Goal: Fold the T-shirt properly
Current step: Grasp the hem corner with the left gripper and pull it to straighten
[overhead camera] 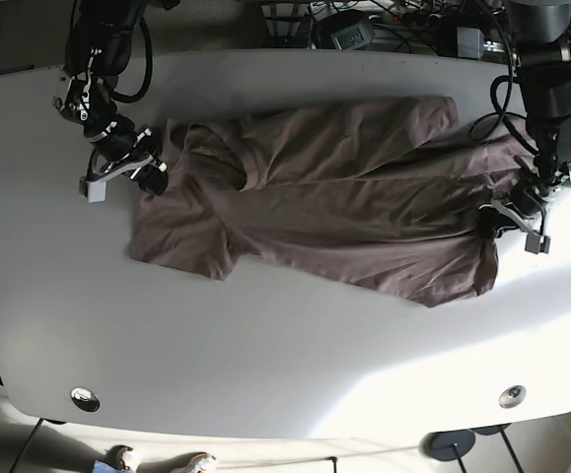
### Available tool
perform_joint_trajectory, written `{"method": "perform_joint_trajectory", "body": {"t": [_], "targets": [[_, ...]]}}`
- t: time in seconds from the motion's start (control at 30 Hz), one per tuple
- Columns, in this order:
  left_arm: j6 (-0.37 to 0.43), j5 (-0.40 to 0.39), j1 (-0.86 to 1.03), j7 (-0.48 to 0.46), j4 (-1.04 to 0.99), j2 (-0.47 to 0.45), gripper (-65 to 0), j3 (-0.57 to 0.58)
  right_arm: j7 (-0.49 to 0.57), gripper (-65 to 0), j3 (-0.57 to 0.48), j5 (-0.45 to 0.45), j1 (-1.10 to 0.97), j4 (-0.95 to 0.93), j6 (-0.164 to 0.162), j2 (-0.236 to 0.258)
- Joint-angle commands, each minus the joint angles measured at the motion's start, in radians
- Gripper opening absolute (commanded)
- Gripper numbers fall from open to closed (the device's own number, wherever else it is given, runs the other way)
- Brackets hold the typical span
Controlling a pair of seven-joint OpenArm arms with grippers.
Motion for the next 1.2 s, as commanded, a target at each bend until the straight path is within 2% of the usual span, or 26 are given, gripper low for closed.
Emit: {"method": "perform_joint_trajectory", "body": {"t": [0.03,0.13,0.17,0.23,0.3,0.37,0.53,0.63,0.67,0.8,0.93,1.1,1.2], "targets": [[0.041,0.093,0.057,0.107,0.068,-0.006,-60.1,0.005,0.014,-63.1,0.003,0.021,0.01,0.022,0.011,0.009],[0.042,0.094,0.092,0.107,0.153,-0.006,-59.9,0.005,0.014,-63.1,0.001,0.021,0.01,0.022,0.011,0.009],[0.045,0.094,0.092,0.113,0.173,-0.006,-57.8,0.005,0.014,-63.1,0.001,0.019,0.01,0.022,0.011,0.009],[0.045,0.093,0.084,0.165,0.207,-0.006,-48.3,-0.005,0.014,-63.1,0.001,0.019,0.01,0.022,0.011,0.009],[0.047,0.093,0.054,0.246,0.257,-0.001,-34.6,-0.068,0.014,-63.1,0.001,0.018,0.01,0.022,0.011,0.009],[0.048,0.094,0.028,0.286,0.283,-0.001,-27.5,-0.125,0.014,-63.1,0.001,0.018,0.01,0.022,0.011,0.009],[0.048,0.097,-0.075,0.291,0.263,-0.004,-27.4,-0.157,0.014,-63.1,0.001,0.019,0.012,0.022,0.011,0.009],[0.048,0.099,-0.189,0.283,0.125,-0.006,-27.4,-0.154,0.014,-63.1,0.001,0.019,0.023,0.022,0.011,0.006],[0.048,0.117,-0.225,0.279,0.076,-0.006,-27.4,-0.154,0.014,-63.1,0.001,0.021,0.023,0.022,0.011,0.006],[0.045,0.24,-0.356,0.154,-0.12,0.002,-27.4,-0.151,0.014,-63.1,0.001,0.021,0.024,0.022,0.011,0.007],[0.045,0.301,-0.451,0.099,-0.258,0.022,-27.4,-0.15,0.014,-63.1,0.001,0.019,0.024,0.022,0.011,0.007],[0.047,0.323,-0.485,0.102,-0.349,0.076,-27.2,-0.14,0.014,-63.1,0.001,0.021,0.026,0.022,0.011,0.007],[0.047,0.32,-0.482,0.104,-0.35,0.114,-27.2,-0.074,0.014,-63.1,0.001,0.021,0.033,0.022,0.011,0.007]]}}
